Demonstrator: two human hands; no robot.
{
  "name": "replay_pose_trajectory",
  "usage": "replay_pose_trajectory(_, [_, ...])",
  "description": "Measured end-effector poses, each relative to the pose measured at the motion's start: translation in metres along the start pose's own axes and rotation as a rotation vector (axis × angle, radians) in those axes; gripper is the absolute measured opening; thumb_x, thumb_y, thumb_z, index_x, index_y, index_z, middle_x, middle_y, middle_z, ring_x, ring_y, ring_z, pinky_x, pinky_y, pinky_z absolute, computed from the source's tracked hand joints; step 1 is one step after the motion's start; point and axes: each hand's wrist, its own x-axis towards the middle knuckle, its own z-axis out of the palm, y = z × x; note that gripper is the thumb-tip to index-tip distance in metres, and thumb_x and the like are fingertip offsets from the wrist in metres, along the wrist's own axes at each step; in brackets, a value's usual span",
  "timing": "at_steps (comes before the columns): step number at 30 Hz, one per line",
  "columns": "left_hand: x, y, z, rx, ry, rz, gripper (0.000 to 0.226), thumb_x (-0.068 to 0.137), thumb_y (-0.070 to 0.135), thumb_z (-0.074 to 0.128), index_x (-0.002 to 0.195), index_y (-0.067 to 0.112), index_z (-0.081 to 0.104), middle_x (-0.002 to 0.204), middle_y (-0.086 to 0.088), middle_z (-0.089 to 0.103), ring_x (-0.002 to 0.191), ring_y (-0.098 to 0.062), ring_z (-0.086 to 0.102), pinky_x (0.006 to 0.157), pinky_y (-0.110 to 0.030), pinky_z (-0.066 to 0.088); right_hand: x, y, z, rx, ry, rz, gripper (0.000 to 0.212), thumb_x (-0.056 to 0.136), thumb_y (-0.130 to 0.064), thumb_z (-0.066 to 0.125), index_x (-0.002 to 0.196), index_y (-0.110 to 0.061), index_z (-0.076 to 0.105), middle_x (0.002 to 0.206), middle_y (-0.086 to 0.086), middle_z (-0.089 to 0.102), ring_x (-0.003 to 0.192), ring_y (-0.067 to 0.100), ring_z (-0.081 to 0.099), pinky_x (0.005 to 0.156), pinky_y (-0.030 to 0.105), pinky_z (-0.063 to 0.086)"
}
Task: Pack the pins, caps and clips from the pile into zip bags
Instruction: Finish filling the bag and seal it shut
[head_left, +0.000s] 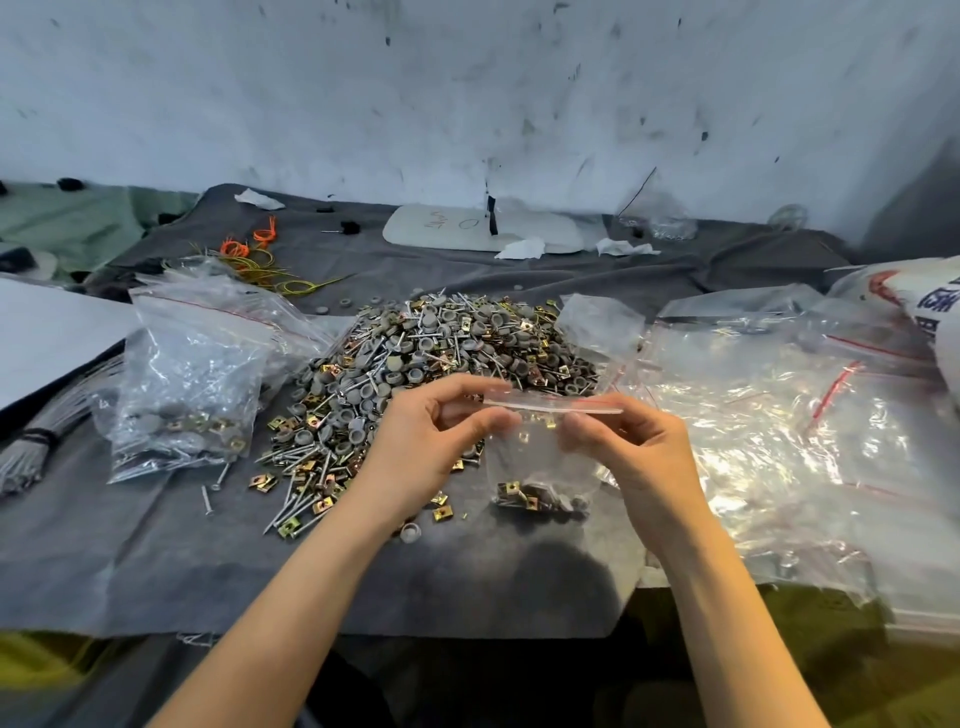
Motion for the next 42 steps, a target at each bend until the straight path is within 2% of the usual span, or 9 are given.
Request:
replay_pose_trajectory(4, [-0.004,-0.006,-0.002,-0.07,-0.012,-0.046,0.008,0.085,0.009,0.069,0.087,0.001,0.066,0.08,-0.005,0.077,0.079,-0.016,0.076,0.074,-0.021,0.058,-0.004,-0.001,0.001,0.031,-0.015,0.015,0.011,0.067,-0.026,0.076,0.078,-0.021,0.077,0.073,0.002,0.072,0.069,0.012,0.066,0.064,0.021,0.055])
replay_pose_trajectory(9, [-0.009,-0.001,-0.002,-0.159,-0.09,-0.064,0.011,0.084,0.011,0.065,0.082,0.003,0.058,0.081,-0.004,0.077,0.08,-0.017,0.076,0.077,-0.021,0.057,-0.004,-0.003,0.003,0.019,-0.049,-0.003,0.008,0.067,-0.031,0.077,0.072,-0.025,0.075,0.069,-0.005,0.069,0.066,0.007,0.063,0.062,0.018,0.053])
replay_pose_trajectory(15, [-0.008,0.004,-0.001,-0.174,-0.104,-0.03,0.014,0.079,0.014,0.064,0.078,0.001,0.059,0.109,-0.006,0.075,0.097,-0.019,0.073,0.083,-0.024,0.055,-0.003,-0.005,0.0,-0.025,-0.058,0.014,0.005,0.067,-0.026,0.078,0.069,-0.025,0.074,0.067,-0.005,0.069,0.066,0.008,0.063,0.062,0.021,0.052])
replay_pose_trajectory(20, [-0.007,0.003,0.0,-0.021,-0.119,0.003,0.02,0.09,-0.006,0.061,0.075,0.008,0.06,0.105,0.0,0.075,0.094,-0.013,0.071,0.078,-0.02,0.054,0.0,-0.025,-0.005,-0.262,-0.135,-0.057,0.013,0.069,-0.012,0.081,0.073,-0.023,0.075,0.073,-0.002,0.073,0.069,0.009,0.067,0.066,0.019,0.053])
replay_pose_trajectory(23, [-0.007,0.005,0.005,0.092,-0.126,0.042,0.024,0.089,-0.003,0.065,0.075,0.015,0.063,0.102,0.003,0.074,0.094,-0.018,0.071,0.085,-0.028,0.058,0.005,-0.041,0.001,-0.569,-0.27,-0.189,0.012,0.074,-0.009,0.079,0.075,-0.021,0.074,0.071,-0.004,0.072,0.068,0.009,0.068,0.066,0.024,0.055])
replay_pose_trajectory(27, [-0.007,0.008,0.008,0.155,-0.136,0.089,0.029,0.089,-0.006,0.066,0.077,0.02,0.064,0.1,0.001,0.072,0.09,-0.011,0.068,0.084,-0.028,0.055,0.011,-0.053,0.012,-0.809,-0.36,-0.28,0.013,0.074,-0.009,0.079,0.076,-0.021,0.074,0.064,-0.015,0.063,0.06,0.0,0.057,0.06,0.017,0.047])
replay_pose_trajectory(33, [-0.008,0.011,0.01,0.179,-0.149,0.14,0.018,0.082,0.011,0.065,0.075,0.026,0.059,0.094,0.005,0.069,0.085,-0.011,0.064,0.08,-0.031,0.054,0.009,-0.054,0.015,-0.839,-0.366,-0.271,0.008,0.075,-0.007,0.077,0.077,-0.014,0.073,0.069,-0.002,0.066,0.065,0.013,0.061,0.064,0.033,0.052])
replay_pose_trajectory(38, [-0.005,0.011,0.008,0.248,-0.145,0.191,0.017,0.08,0.018,0.063,0.071,0.03,0.057,0.093,0.004,0.067,0.087,-0.013,0.065,0.077,-0.021,0.052,0.007,-0.053,0.01,-0.821,-0.372,-0.249,0.011,0.077,-0.007,0.077,0.078,-0.017,0.071,0.07,-0.01,0.065,0.066,0.006,0.06,0.064,0.024,0.051])
replay_pose_trajectory(42, [-0.005,0.007,0.01,0.309,-0.156,0.179,0.007,0.083,0.021,0.06,0.077,0.024,0.059,0.088,-0.001,0.068,0.081,-0.013,0.065,0.07,-0.017,0.049,0.008,-0.052,0.005,-0.855,-0.349,-0.28,0.014,0.076,-0.005,0.075,0.076,-0.018,0.07,0.071,-0.008,0.066,0.069,0.011,0.062,0.068,0.034,0.053])
